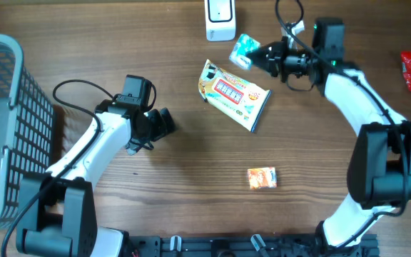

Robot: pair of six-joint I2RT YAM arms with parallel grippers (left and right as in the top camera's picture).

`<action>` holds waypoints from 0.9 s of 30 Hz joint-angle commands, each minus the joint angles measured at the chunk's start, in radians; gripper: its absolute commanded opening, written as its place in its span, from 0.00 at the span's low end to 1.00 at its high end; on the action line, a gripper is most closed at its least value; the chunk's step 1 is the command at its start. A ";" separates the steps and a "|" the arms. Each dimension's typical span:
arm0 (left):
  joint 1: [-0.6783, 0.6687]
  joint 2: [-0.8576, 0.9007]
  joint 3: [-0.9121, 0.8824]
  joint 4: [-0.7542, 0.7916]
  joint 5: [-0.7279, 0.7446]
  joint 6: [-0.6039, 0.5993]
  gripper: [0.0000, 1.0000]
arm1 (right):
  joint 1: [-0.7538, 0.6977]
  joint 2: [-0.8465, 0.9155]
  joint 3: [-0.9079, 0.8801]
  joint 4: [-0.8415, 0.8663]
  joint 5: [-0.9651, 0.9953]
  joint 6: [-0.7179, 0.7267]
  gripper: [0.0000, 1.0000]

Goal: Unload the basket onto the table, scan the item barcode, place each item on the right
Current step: 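Hold the teal box in front of the white scanner window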

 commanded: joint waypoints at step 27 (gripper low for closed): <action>0.005 -0.006 0.010 0.001 -0.010 0.005 1.00 | 0.451 0.468 0.338 0.725 1.468 -1.757 0.05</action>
